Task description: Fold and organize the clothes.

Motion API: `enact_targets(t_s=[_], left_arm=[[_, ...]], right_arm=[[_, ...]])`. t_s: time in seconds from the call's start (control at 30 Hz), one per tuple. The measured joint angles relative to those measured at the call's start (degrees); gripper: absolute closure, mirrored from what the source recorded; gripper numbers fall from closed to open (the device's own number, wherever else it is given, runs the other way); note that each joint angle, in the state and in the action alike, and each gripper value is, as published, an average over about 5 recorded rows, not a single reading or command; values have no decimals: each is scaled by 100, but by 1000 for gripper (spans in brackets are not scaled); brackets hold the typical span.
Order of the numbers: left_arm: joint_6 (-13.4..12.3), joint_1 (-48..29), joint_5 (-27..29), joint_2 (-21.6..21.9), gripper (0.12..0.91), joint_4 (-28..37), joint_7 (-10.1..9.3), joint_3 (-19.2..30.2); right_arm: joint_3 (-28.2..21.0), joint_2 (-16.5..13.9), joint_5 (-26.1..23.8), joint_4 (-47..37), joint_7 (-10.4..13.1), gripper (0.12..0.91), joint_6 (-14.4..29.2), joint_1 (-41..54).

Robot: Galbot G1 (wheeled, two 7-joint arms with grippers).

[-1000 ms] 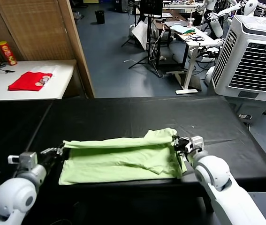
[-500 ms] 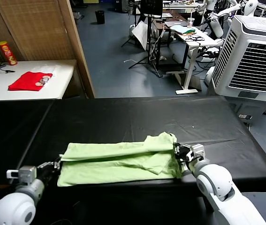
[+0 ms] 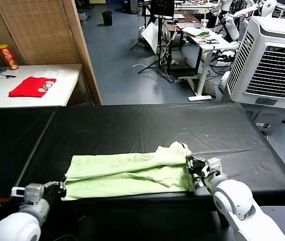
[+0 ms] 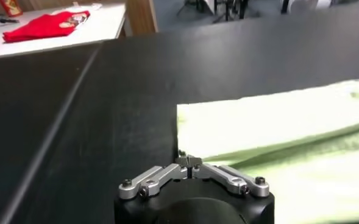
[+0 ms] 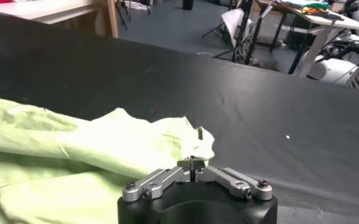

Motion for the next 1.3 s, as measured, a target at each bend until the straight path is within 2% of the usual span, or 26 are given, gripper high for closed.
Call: enact_targets(t_s=[0.17,0.23,0.3,0.4,0.53,0.7,0.9,1.0,1.03,1.17,1.3], left_arm=[[0,-9,-340,-29,446,-194,-4,-176],[0,-86,-445,-45,352,-246,-51,-209],[0,-232,-556,-66,273,-224,-166,-188],[-1,-596,-822,-124,237,-23,-354,-73],[-69,-1157,-1120,-201,233,433,-419,110],[-182,-1574,-1372,-256,232,996,-330,232],[-246,-1766,-1462,-326,232,1458,-123,279],[-274,-1802,-1453,-357,288,1614,-8,295],[-288,-1813,-1430,-365,329,1659,32,302],[-338,-1872,-1265,-414,554,1853,166,331],[-376,-1891,-1179,-489,749,2028,244,349]], right_arm=[[245,-21,213,169,87,352,1,26],[271,48,204,119,200,274,1,128],[232,168,116,-22,297,243,1,293],[82,410,-60,-387,324,229,35,627],[-192,748,-161,-971,284,227,141,1092],[-491,1046,-172,-1594,179,227,163,1525],[-682,1221,-177,-1966,165,234,139,1686],[-718,1265,-191,-2039,169,269,143,1692],[-727,1281,-198,-2060,172,285,146,1693],[-744,1354,-256,-2130,183,353,161,1699],[-735,1418,-340,-2153,190,504,188,1661]])
